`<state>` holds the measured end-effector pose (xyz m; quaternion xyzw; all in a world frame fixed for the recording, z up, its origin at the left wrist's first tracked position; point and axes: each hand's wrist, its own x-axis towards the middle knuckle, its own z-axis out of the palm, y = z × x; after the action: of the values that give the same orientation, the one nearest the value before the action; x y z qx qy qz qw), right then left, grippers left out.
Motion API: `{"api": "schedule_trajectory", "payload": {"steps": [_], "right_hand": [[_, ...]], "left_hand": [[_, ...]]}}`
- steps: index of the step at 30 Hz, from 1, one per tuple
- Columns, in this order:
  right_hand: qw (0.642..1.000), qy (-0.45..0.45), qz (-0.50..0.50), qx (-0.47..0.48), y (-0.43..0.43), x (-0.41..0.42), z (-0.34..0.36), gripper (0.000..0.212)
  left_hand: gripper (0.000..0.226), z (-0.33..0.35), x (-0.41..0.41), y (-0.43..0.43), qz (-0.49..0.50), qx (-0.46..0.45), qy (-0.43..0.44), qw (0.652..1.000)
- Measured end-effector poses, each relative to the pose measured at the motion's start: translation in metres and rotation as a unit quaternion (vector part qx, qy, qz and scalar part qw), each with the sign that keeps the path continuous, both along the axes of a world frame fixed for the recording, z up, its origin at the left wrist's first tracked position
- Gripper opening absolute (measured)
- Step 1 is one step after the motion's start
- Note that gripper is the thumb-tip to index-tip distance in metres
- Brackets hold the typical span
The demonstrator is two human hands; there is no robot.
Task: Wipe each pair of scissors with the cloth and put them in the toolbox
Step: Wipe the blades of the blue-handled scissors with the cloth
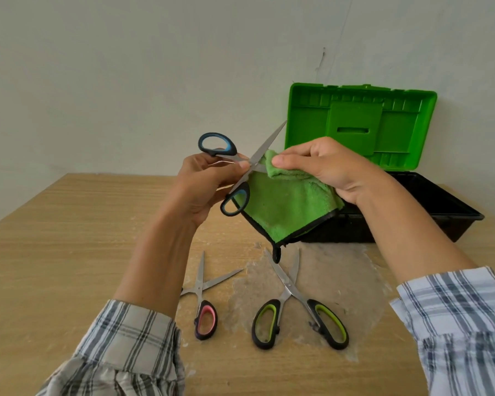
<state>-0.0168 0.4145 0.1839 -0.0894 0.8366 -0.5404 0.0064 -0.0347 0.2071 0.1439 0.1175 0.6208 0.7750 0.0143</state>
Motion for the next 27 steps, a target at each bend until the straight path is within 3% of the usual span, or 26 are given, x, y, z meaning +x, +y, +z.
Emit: {"api": "schedule_trajectory", "payload": {"steps": [7,12,27], "right_hand": [[0.993,0.098,-0.011,0.07,-0.012,-0.001,-0.005,0.011],[0.98,0.162,-0.031,0.115,-0.012,-0.001,-0.011,0.013],[0.985,0.149,-0.033,0.083,-0.002,0.006,-0.016,0.007]], "left_hand": [[0.011,-0.001,-0.001,0.003,0.015,0.014,0.007,1.0],[0.011,0.001,0.001,0.004,0.015,0.013,0.005,1.0],[0.014,0.002,0.003,0.001,0.017,0.009,-0.003,1.0]]}}
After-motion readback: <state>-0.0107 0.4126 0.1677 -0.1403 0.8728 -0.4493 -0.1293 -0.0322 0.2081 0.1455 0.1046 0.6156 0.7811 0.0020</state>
